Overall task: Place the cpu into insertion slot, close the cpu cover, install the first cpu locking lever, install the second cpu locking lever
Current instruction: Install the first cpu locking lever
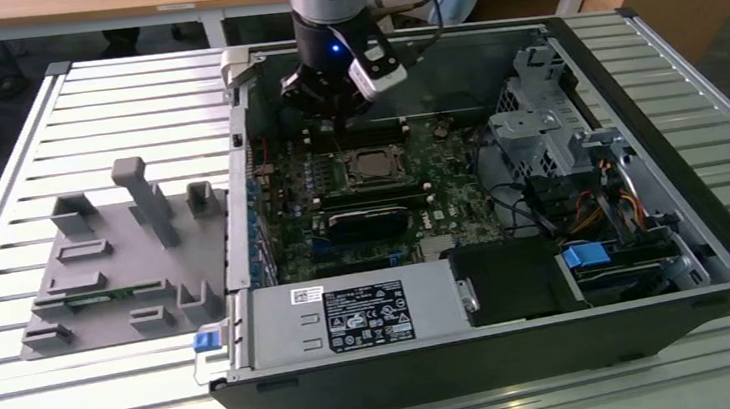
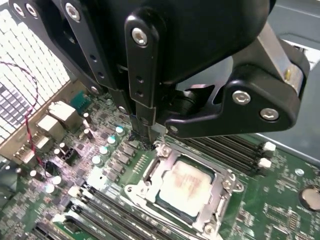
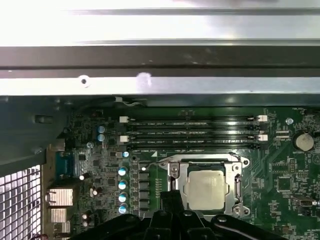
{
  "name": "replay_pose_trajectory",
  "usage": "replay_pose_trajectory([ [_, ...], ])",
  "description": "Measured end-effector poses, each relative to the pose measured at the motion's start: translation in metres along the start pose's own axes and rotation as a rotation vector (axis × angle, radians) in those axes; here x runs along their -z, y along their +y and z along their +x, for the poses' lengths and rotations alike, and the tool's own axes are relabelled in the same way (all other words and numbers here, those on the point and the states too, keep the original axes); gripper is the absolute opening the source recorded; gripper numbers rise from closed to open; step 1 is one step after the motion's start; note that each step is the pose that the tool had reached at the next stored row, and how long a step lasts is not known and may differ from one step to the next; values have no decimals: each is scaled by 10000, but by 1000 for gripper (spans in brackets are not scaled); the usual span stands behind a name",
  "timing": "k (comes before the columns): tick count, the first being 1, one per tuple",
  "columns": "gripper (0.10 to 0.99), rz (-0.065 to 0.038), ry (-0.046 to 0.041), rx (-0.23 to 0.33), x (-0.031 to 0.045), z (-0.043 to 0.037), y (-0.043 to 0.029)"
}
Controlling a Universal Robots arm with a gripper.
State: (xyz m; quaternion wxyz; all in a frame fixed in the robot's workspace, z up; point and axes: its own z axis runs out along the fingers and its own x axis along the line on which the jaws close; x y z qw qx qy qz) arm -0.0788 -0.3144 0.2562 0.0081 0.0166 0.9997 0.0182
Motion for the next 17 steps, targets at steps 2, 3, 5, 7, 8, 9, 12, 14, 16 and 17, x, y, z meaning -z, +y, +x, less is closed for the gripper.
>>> replay_pose_trajectory([
  [2,106,1,-1,-2,-3,43,4],
  [3,106,0,-2,0,-5,66,6],
  [5,106,0,-2,1,-9,98,15],
  [7,106,2,-1,-1,-11,132,23],
  [8,106,2,-2,-1,-14,151,26],
  [9,106,0,-3,-1,-18,168,29],
  [12,106,1,-3,-1,-30,229,46],
  [14,106,0,-4,-1,-38,254,66],
  [16,106,1,-3,0,-44,272,94],
  [17,106,1,-4,0,-47,280,108],
])
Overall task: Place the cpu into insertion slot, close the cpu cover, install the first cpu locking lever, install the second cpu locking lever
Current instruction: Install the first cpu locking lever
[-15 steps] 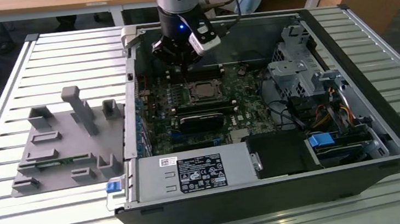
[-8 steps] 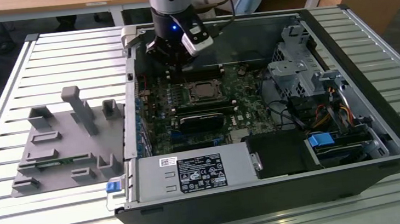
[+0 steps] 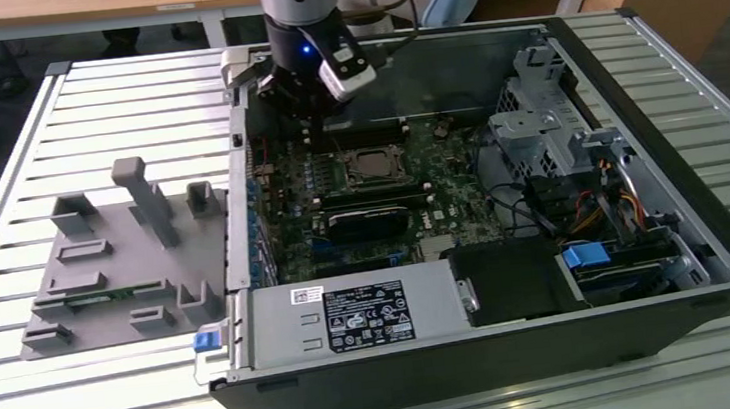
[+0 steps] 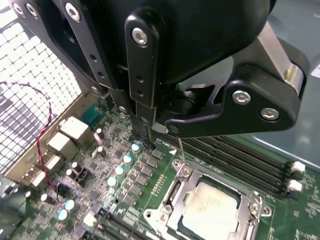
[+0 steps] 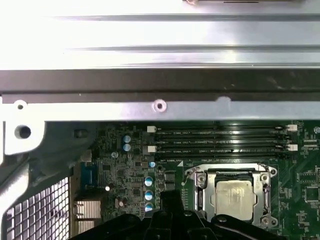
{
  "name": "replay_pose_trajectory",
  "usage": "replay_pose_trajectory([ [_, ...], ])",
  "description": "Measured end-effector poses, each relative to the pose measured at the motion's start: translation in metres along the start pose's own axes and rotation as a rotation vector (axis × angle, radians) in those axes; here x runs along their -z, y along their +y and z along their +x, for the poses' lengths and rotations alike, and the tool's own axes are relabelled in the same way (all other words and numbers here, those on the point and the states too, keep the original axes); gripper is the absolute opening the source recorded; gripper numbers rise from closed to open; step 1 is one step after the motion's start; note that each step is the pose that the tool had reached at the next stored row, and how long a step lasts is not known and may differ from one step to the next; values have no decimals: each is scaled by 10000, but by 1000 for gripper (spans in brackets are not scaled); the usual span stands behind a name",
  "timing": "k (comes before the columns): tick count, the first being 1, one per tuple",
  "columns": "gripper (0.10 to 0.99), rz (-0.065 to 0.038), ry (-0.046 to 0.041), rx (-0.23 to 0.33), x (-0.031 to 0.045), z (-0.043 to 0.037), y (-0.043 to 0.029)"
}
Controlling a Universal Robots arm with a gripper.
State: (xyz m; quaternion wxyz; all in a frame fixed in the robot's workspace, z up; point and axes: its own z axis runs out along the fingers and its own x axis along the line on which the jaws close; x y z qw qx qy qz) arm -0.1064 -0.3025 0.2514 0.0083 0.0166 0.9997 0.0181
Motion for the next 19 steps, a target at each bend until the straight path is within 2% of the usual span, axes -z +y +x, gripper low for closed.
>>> replay_pose_trajectory([
  [8,106,-1,-1,0,-19,19,104],
  [11,106,-1,-1,1,-21,14,114],
  [19,106,0,0,0,-27,-106,125],
])
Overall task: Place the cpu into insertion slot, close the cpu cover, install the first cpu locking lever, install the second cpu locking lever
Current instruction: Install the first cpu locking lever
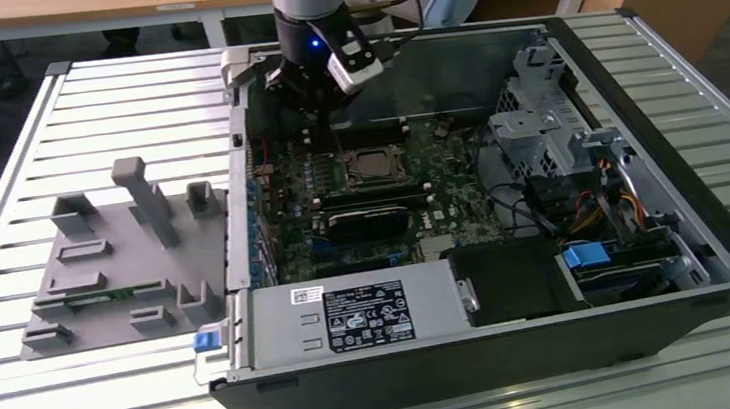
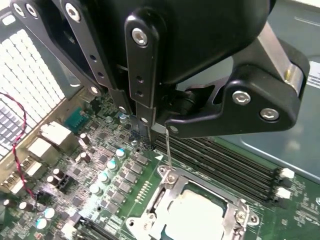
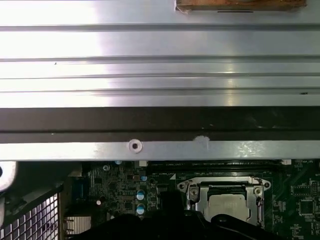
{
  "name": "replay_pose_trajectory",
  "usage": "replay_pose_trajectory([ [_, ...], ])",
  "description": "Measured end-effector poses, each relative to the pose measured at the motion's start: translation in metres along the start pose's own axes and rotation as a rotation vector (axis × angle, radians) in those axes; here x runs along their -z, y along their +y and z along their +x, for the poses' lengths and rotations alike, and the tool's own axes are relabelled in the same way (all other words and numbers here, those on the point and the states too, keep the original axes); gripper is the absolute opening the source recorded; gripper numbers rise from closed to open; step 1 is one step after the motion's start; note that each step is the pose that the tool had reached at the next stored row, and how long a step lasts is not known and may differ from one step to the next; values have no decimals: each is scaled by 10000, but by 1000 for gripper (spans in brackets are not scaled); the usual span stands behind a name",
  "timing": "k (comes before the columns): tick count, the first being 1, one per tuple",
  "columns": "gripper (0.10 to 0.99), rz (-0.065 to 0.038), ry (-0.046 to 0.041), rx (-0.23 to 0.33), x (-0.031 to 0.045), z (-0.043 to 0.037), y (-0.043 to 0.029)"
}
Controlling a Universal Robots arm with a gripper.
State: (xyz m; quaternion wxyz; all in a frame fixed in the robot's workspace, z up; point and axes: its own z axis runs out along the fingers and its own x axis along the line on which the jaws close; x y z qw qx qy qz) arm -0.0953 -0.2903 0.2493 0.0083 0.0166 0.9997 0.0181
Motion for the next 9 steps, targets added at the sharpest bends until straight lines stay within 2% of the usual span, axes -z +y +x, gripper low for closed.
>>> replay_pose_trajectory([
  [3,106,0,-1,0,-2,-31,1],
  [9,106,0,0,-1,-7,-35,1],
])
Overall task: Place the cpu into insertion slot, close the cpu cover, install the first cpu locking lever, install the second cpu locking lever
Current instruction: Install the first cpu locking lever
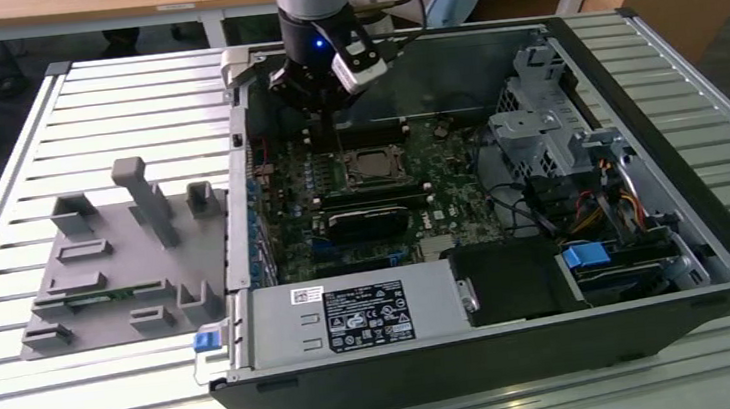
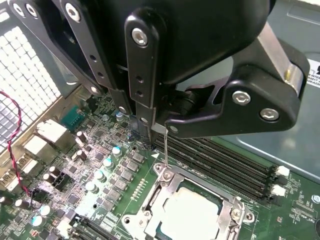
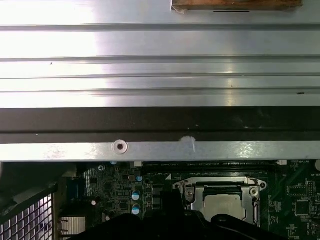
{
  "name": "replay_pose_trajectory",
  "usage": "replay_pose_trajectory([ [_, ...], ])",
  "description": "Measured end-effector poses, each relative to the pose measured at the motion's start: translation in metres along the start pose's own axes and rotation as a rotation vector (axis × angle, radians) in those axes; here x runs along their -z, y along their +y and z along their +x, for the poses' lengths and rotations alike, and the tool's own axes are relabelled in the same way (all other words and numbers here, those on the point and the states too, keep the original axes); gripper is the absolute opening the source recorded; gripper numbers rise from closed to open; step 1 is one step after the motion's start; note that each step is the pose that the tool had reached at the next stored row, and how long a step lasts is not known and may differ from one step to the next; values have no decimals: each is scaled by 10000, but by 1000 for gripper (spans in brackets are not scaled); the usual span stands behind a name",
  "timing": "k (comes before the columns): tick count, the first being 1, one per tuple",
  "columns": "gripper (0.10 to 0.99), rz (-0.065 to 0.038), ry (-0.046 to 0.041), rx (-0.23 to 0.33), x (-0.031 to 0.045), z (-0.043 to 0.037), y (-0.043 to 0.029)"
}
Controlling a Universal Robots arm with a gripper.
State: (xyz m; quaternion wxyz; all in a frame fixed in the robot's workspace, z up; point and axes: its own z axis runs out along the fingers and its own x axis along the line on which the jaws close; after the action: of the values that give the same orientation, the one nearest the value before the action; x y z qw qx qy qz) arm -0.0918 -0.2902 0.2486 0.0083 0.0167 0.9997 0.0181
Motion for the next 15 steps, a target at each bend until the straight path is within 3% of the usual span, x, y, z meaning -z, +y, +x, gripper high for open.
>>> replay_pose_trajectory([
  [9,106,-1,-1,1,-5,-16,0],
  [15,106,-1,-1,1,-18,-71,2],
])
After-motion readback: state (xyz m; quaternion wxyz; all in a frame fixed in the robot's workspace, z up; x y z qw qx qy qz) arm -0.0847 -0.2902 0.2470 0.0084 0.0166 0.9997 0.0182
